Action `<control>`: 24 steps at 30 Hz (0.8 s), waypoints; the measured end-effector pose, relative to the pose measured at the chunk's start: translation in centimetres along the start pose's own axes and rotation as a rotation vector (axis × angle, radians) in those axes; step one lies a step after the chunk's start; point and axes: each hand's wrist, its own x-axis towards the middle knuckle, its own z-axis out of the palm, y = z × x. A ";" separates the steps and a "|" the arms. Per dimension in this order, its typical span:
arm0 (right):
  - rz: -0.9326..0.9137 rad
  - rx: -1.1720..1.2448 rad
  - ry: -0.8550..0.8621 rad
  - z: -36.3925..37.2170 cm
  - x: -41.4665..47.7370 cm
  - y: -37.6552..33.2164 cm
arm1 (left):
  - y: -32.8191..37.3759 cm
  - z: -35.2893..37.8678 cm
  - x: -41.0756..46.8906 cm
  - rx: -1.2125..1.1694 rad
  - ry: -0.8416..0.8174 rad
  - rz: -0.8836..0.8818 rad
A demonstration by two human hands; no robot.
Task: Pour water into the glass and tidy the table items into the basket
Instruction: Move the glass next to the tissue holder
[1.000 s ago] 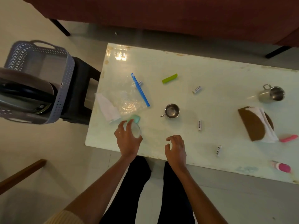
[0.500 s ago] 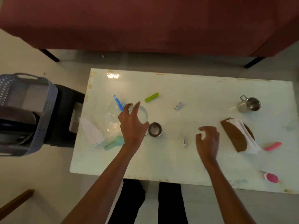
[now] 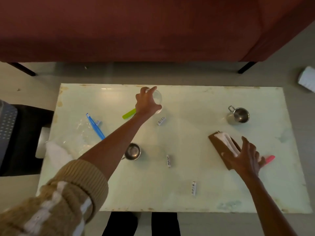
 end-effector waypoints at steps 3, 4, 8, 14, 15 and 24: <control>-0.021 0.009 -0.024 0.6 0.1 0.3 | 0.4 1.0 1.2 0.012 -0.003 -0.014; -0.028 0.019 -0.023 0.8 0.1 0.3 | 0.5 1.2 1.4 0.022 -0.002 -0.010; -0.062 0.040 0.051 1.2 0.0 0.3 | 0.8 1.7 1.6 0.062 -0.026 0.027; -0.028 0.026 0.065 1.8 0.0 -0.2 | 0.1 2.2 0.7 0.114 -0.050 0.099; -0.030 0.022 0.072 1.9 -0.1 -0.3 | -0.1 2.2 0.5 0.121 -0.055 0.110; -0.016 0.270 0.052 2.3 0.3 -7.1 | -1.4 2.8 -1.6 0.184 -0.032 0.185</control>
